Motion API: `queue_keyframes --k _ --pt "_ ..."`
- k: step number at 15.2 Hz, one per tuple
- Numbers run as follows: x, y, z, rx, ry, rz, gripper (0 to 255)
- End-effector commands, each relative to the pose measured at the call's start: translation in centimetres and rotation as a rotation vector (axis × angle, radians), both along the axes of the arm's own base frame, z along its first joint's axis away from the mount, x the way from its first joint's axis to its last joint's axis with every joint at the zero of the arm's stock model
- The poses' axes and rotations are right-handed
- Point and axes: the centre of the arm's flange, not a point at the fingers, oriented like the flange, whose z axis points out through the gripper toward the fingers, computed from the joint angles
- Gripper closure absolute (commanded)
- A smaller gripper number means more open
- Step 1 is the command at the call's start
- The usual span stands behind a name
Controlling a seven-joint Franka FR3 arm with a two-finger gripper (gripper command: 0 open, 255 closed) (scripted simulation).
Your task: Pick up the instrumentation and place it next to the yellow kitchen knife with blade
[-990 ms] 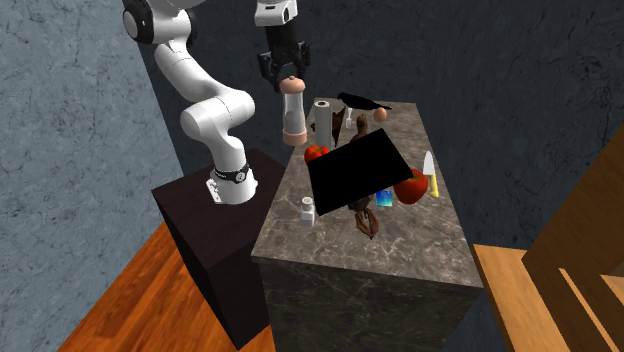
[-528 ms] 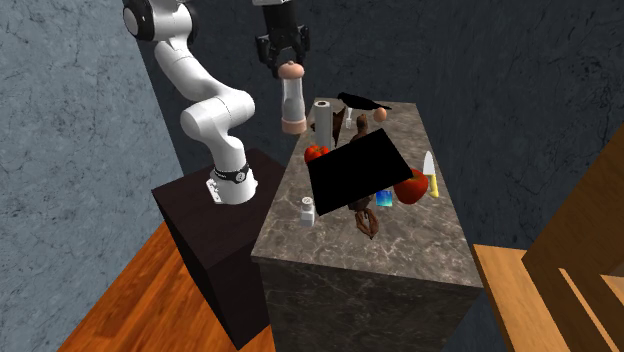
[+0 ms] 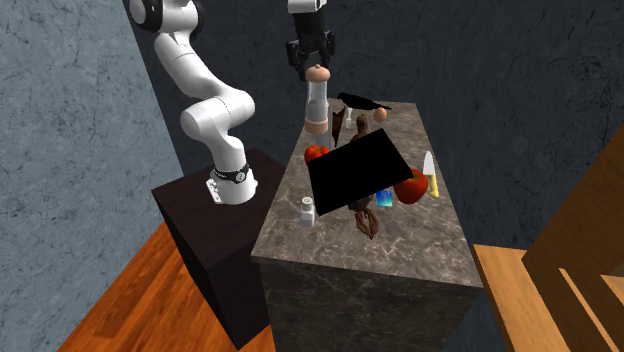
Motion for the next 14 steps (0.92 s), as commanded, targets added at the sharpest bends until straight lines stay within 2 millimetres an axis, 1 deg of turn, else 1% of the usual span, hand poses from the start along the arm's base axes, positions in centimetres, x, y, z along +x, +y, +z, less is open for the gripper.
queue_keyframes --k 1,14 --pt "0.5 2.4 -0.6 0.001 -0.001 0.000 255" --pt "4.8 18.2 -5.6 0.001 -0.001 0.000 255"
